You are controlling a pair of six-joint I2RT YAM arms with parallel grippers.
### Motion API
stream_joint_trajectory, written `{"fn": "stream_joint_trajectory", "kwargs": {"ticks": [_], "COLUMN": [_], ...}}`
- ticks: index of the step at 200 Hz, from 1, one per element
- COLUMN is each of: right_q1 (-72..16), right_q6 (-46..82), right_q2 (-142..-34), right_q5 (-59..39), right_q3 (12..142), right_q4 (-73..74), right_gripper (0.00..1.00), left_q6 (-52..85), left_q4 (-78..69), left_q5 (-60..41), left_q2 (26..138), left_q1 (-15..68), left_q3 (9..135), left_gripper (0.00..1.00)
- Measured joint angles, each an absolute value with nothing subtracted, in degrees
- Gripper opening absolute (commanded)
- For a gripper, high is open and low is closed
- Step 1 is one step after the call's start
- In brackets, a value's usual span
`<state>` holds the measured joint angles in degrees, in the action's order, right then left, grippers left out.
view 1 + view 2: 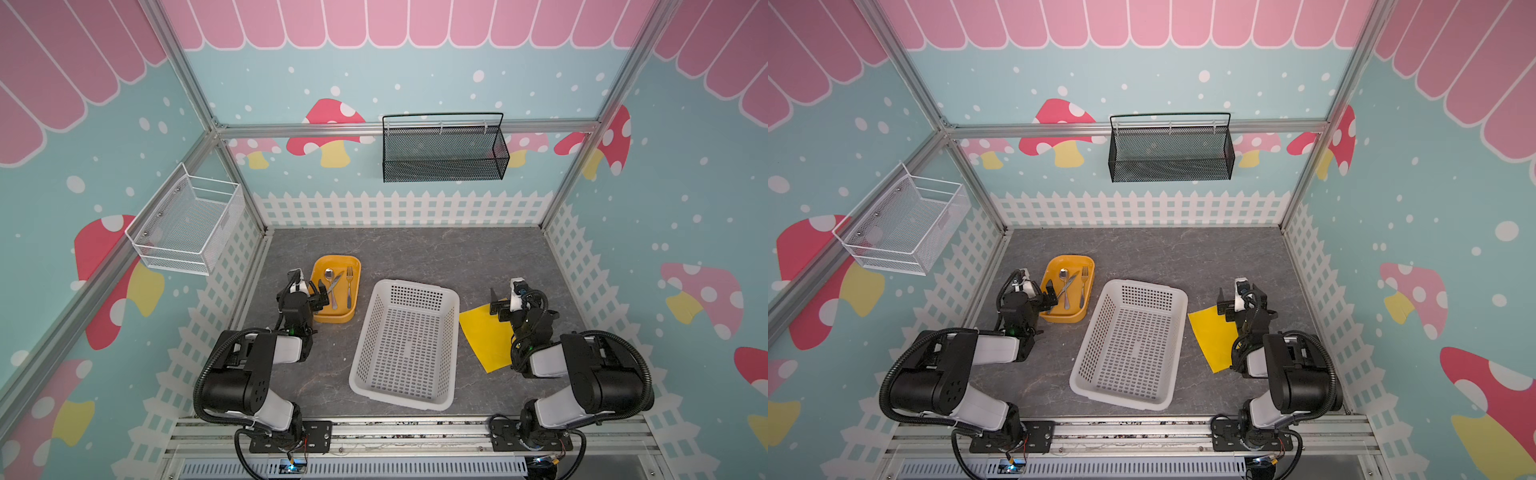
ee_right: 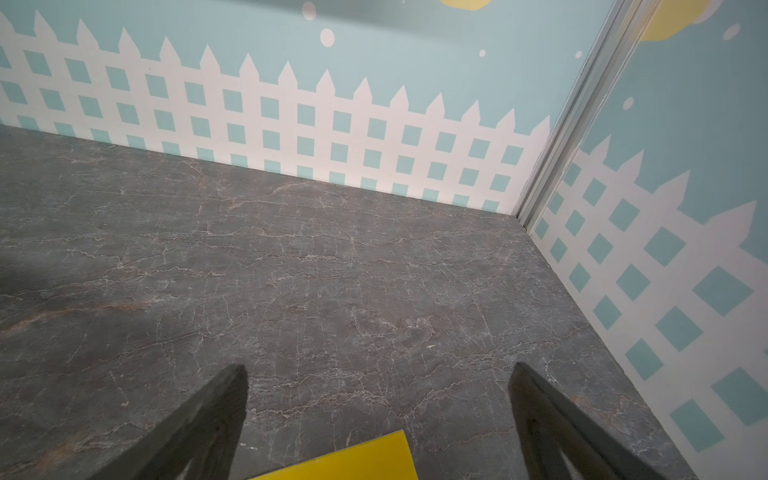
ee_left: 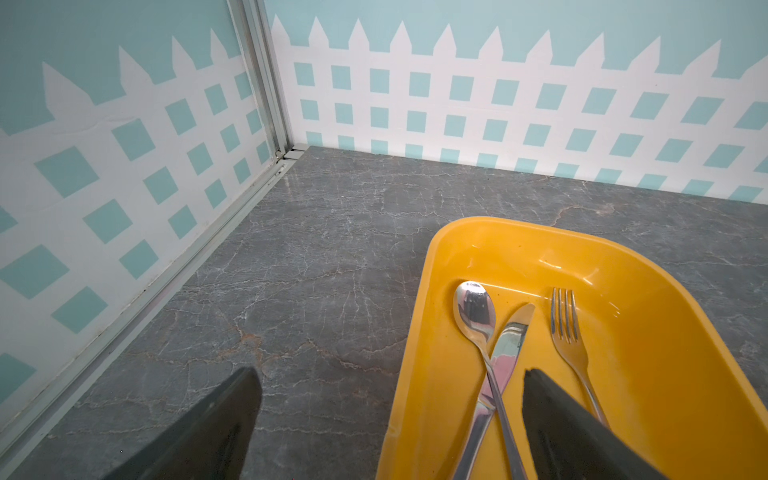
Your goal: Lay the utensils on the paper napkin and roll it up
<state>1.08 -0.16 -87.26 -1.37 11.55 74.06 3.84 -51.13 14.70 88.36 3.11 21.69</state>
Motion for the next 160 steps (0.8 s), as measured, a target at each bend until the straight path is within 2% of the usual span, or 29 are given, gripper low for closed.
{"fn": "stream_joint_trajectory", "kwargs": {"ticks": [82, 104, 127, 160], "right_q1": [1.08, 0.82, 0.64, 0.73], "right_q6": [-0.19, -0.21, 2.11, 13.45], "right_q2": [-87.22, -84.33, -76.40, -67.26], "right_q5": [-1.13, -0.89, -0.73, -0.99], "right_q3": [11.55, 11.55, 15.31, 27.38], "right_q4": [74.06, 71.66, 59.33, 35.35], "right_gripper": [1.00, 0.99, 1.00, 0.99], "left_q6": [2.70, 2.28, 2.92, 8.82], "left_q4": [-52.95, -55.33, -51.94, -36.77], "left_q5": [14.76, 15.64, 18.59, 22.63], "left_q2": [88.36, 87.48, 81.28, 63.22], "left_q1": [4.36, 5.26, 5.54, 5.23], "left_q3": [20.97, 18.46, 16.91, 20.08], "left_gripper": [1.00, 1.00, 1.00, 1.00]}}
